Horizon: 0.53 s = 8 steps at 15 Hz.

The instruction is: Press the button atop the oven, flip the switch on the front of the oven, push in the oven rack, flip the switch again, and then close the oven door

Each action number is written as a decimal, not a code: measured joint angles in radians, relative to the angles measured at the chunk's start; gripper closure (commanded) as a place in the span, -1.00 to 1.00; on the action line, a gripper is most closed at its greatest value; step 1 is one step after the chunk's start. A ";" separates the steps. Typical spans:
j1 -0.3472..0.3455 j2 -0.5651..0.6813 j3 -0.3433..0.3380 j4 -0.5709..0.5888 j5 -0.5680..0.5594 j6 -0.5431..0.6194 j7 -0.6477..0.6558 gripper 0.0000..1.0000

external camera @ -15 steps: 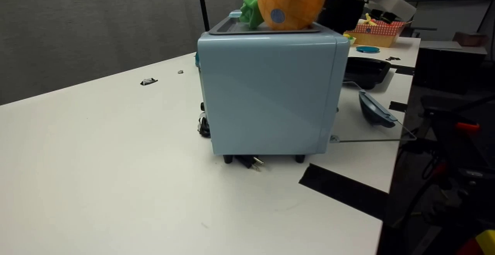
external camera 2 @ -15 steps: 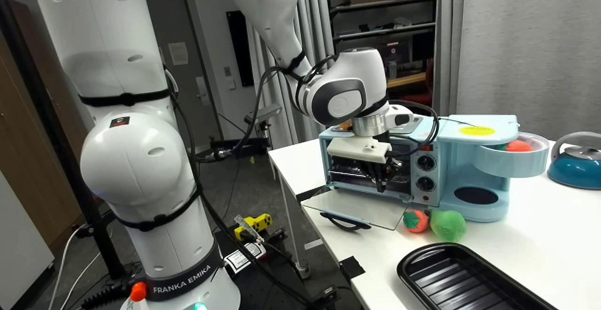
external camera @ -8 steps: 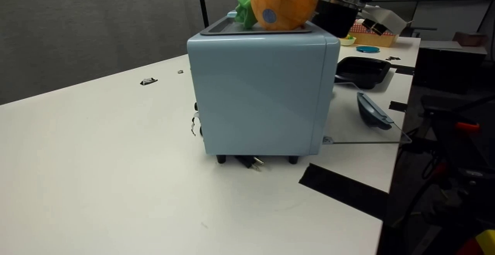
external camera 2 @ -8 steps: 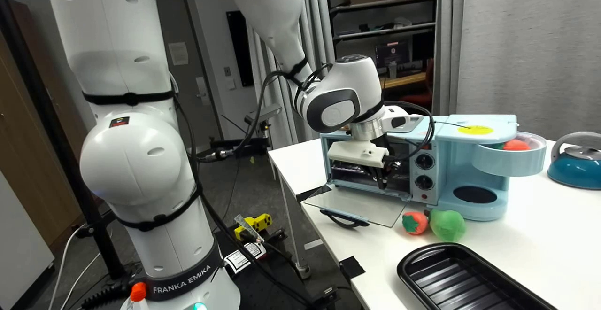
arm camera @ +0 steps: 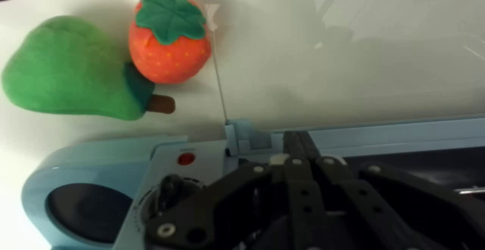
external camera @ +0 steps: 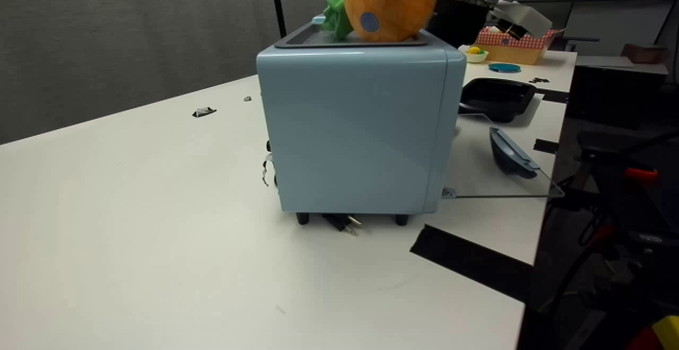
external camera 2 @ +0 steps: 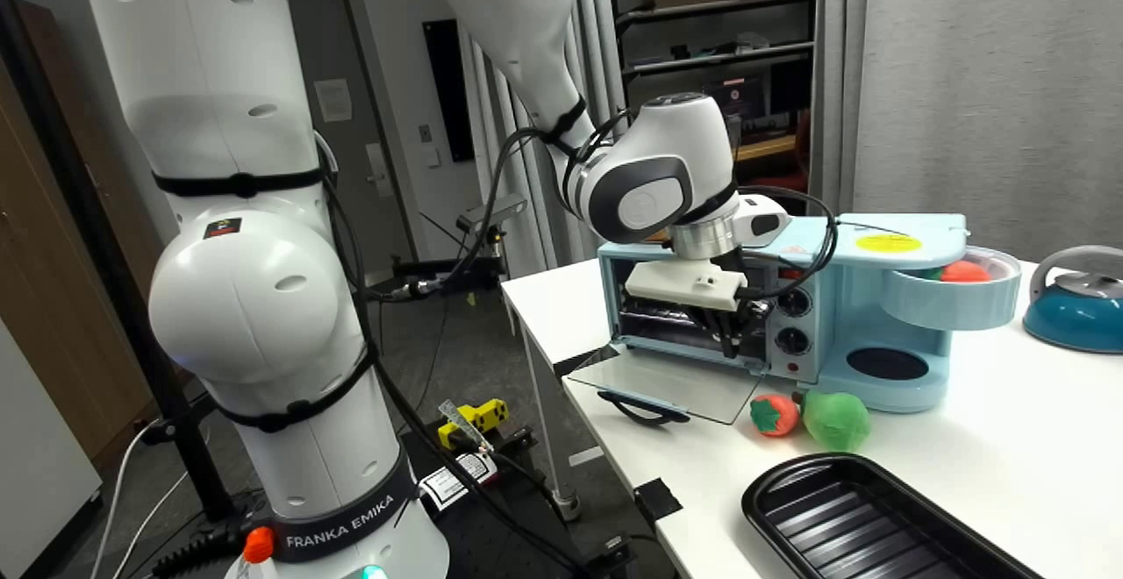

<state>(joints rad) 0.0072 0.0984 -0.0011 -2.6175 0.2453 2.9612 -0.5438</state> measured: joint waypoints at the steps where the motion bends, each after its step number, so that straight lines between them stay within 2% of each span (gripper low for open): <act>1: -0.007 -0.007 -0.013 0.004 -0.037 -0.025 0.021 1.00; 4: -0.036 -0.038 -0.032 0.016 -0.132 -0.112 0.085 1.00; 8: -0.044 -0.101 -0.039 0.035 -0.171 -0.235 0.124 1.00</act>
<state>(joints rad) -0.0372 -0.0029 -0.0401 -2.5829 0.0744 2.7265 -0.4200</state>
